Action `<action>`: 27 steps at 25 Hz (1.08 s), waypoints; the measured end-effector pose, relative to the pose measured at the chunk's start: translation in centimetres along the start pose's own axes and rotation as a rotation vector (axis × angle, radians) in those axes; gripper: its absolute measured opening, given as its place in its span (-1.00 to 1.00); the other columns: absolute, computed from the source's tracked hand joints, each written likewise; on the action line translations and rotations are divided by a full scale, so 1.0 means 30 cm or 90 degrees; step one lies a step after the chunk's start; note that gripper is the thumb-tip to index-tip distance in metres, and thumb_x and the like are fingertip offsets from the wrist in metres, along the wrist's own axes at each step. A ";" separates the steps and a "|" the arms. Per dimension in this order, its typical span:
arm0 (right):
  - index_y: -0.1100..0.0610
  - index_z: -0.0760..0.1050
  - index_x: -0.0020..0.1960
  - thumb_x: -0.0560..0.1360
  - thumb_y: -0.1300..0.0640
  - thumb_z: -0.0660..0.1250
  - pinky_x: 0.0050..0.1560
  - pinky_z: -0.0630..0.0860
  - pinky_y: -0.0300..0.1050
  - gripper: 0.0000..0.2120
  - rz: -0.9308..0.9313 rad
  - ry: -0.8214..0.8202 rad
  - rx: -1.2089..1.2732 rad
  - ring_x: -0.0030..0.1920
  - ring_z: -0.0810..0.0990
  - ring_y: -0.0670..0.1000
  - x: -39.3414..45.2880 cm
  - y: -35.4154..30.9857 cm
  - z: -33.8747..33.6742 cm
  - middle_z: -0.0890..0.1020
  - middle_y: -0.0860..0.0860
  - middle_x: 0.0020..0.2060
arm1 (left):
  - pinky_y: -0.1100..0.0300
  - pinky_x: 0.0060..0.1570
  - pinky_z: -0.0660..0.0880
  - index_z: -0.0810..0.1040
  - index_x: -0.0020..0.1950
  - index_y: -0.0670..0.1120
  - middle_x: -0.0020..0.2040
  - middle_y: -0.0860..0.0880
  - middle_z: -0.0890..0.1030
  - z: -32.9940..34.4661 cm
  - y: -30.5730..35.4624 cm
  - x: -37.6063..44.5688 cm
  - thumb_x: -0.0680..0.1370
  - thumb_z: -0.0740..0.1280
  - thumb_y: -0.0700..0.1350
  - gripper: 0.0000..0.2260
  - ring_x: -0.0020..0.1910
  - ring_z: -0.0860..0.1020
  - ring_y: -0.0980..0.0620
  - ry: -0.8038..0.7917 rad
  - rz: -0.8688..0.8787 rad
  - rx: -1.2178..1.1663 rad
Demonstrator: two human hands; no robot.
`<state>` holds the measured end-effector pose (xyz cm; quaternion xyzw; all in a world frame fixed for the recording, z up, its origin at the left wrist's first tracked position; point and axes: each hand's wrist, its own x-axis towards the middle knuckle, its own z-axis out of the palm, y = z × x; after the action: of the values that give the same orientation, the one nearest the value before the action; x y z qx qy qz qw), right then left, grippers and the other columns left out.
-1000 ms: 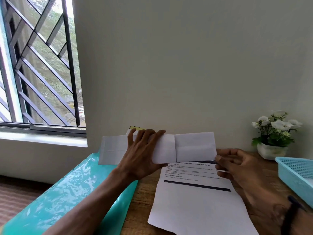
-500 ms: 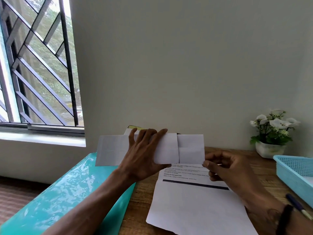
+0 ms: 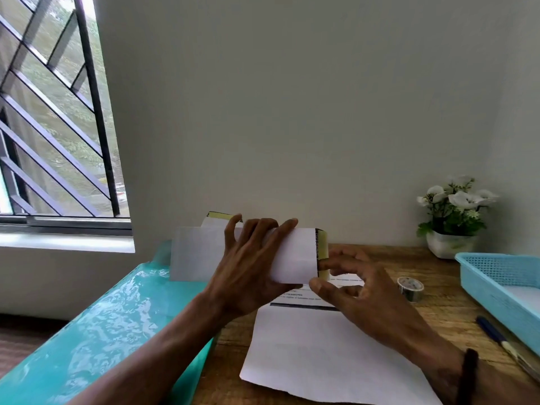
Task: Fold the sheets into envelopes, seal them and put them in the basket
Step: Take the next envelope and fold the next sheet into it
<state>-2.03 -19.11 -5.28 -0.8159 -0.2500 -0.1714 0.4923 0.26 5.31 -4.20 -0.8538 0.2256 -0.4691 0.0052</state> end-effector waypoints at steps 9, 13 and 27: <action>-0.24 0.67 0.21 0.36 -0.36 0.51 0.16 0.67 -0.05 -0.53 0.015 -0.137 0.071 0.21 0.64 -0.14 -0.015 -0.017 0.006 0.44 -0.29 0.39 | -0.22 0.53 0.17 0.30 0.62 0.00 0.27 -0.05 0.48 -0.007 0.058 0.016 0.43 0.38 0.41 -0.13 0.31 0.44 -0.09 0.007 0.053 0.000; -0.13 0.71 0.15 0.48 -0.16 0.51 0.17 0.63 -0.09 -0.73 0.035 -0.101 0.097 0.13 0.69 -0.17 -0.015 -0.030 -0.007 0.73 -0.20 0.12 | -0.14 0.46 0.22 0.33 0.62 -0.03 0.25 -0.04 0.49 -0.014 0.081 0.021 0.49 0.33 0.38 -0.20 0.27 0.47 -0.10 0.024 0.074 -0.004; 0.14 0.60 0.24 0.52 0.33 0.46 0.07 0.68 0.09 -0.68 0.279 0.092 0.562 0.03 0.72 0.17 0.090 0.059 -0.118 0.73 0.19 0.09 | 0.16 -0.13 0.65 0.63 0.19 -0.10 -0.02 -0.15 0.71 -0.095 0.162 0.333 0.61 0.45 -0.05 -0.80 -0.15 0.67 -0.05 -0.441 -0.470 -0.668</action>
<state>1.07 -22.32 -3.53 -0.5490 -0.0868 0.0025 0.8313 0.70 -2.38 4.32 -0.8640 0.1034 0.0268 -0.4920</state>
